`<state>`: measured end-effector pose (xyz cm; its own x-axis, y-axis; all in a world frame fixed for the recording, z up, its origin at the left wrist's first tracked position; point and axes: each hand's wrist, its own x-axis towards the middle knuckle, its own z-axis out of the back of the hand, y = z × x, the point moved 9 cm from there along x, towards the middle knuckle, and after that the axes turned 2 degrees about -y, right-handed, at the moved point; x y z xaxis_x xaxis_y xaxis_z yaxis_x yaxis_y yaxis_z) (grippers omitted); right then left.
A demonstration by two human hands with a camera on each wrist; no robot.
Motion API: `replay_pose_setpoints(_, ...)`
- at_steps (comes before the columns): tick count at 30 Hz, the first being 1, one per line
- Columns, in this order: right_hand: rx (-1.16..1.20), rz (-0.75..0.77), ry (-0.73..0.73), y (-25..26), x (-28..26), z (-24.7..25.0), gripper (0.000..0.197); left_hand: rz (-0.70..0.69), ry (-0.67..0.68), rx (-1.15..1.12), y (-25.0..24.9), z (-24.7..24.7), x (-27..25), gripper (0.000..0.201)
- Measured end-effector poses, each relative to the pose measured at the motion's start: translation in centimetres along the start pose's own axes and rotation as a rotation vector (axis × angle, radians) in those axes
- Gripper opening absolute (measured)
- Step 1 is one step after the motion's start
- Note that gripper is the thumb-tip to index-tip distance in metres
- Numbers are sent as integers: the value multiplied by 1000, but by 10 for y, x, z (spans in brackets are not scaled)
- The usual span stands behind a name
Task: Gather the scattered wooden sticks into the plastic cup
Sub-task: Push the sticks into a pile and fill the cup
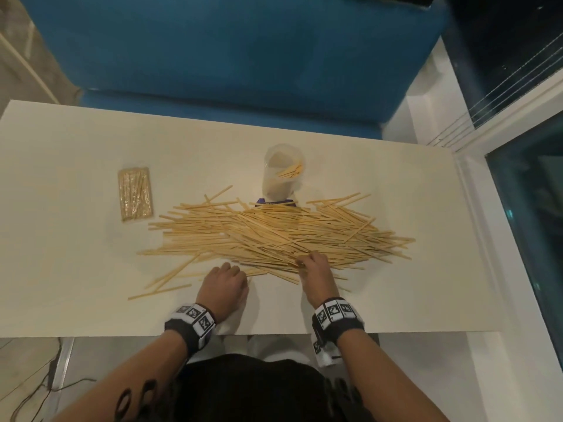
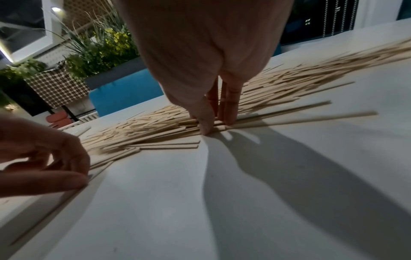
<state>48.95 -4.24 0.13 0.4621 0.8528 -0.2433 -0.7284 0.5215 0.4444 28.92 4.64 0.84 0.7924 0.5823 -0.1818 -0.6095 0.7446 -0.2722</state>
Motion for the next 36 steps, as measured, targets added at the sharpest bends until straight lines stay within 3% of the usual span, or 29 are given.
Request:
replay_pose_setpoints(5, -1, -38, -31, 8, 9, 1, 31, 151, 49, -39, 21, 5, -2, 17)
replay_pose_setpoints(10, -15, -66, -41, 9, 8, -1, 26, 212, 13, -140, 32, 1, -14, 24)
replay_pose_setpoints(13, -23, -92, -47, 9, 10, 0, 25, 201, -20, -161, 37, 2, -16, 11)
replay_pose_setpoints(17, -24, -111, -57, 13, 12, 0, 27, 97, -84, -93, 47, 9, -11, 22)
replay_pose_setpoints(23, 25, -36, -51, 40, 12, -12, 39, -27, -143, -40, 41, 25, 8, 23)
replay_pose_setpoints(26, 1, 28, 19, 59, 14, -21, 48, -14, -170, -76, 41, 31, 9, 21)
replay_pose_setpoints(29, -137, 83, -56, 75, 15, -14, 38, 28, -215, -173, 49, 37, 3, 17)
replay_pose_setpoints(32, -201, 127, -97, 92, 12, -9, 32, 129, -212, -123, 69, 44, -8, 34)
replay_pose_setpoints(36, -328, 127, 65, 101, 15, -31, 48, 208, -131, -55, 96, 43, -11, 60)
